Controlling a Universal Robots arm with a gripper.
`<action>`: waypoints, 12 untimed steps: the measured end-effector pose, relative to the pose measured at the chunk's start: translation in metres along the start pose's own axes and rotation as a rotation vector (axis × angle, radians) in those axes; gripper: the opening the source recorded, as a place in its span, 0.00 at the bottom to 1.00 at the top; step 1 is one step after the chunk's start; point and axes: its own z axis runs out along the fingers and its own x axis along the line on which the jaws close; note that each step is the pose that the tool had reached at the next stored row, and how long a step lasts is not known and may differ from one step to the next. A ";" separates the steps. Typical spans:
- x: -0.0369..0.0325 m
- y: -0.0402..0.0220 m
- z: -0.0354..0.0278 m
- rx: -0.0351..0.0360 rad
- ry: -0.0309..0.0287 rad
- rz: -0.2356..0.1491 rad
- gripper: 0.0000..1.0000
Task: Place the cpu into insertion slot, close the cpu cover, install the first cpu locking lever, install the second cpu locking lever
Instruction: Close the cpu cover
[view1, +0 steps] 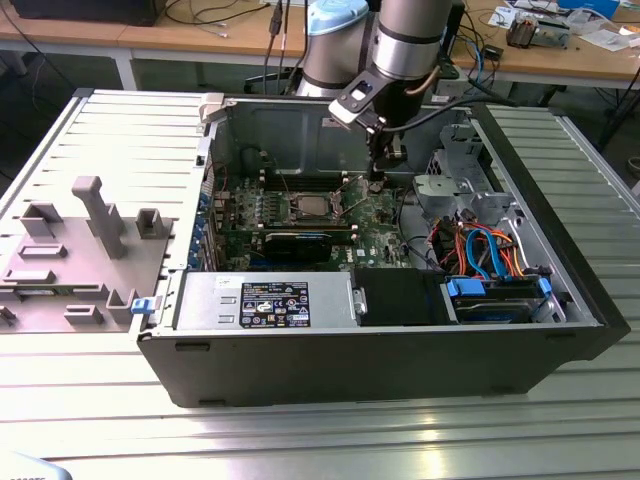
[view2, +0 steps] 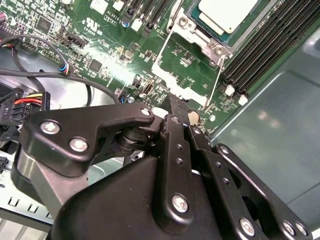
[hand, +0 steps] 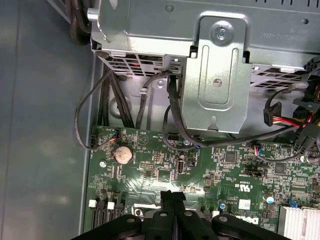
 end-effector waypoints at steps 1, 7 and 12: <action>0.0000 0.0005 0.0001 -0.0001 0.0001 0.000 0.11; -0.0004 0.0047 0.0008 0.0000 0.0001 0.000 0.11; -0.0009 0.0086 0.0016 0.0000 -0.0001 0.000 0.11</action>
